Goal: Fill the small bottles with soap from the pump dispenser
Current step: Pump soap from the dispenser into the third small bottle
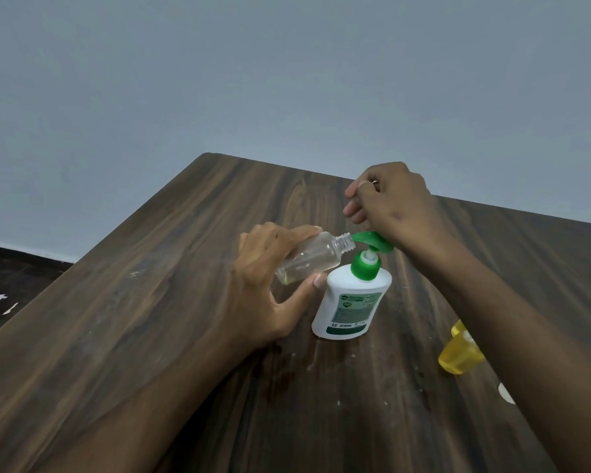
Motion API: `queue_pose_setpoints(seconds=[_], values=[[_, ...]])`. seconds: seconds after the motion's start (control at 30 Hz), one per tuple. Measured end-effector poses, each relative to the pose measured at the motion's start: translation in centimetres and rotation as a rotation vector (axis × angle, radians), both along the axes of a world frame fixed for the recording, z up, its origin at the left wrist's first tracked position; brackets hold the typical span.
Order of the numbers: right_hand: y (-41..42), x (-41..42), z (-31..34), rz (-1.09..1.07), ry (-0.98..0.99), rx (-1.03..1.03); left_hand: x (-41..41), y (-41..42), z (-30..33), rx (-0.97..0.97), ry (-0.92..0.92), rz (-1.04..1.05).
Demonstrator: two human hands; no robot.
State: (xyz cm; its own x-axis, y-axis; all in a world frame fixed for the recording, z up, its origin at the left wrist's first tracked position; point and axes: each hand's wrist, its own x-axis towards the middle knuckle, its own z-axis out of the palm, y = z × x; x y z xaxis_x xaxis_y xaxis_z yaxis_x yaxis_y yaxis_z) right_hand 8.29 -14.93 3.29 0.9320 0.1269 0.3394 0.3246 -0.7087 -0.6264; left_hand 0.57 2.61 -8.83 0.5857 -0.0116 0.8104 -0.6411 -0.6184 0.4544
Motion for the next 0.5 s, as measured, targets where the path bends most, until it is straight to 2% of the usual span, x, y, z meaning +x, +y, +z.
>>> queue_pose_setpoints(seconds=[0.5], values=[[1.4,0.0,-1.2,-0.127,-0.071,-0.269,-0.2,0.0,0.4,0.003,0.001,-0.005]])
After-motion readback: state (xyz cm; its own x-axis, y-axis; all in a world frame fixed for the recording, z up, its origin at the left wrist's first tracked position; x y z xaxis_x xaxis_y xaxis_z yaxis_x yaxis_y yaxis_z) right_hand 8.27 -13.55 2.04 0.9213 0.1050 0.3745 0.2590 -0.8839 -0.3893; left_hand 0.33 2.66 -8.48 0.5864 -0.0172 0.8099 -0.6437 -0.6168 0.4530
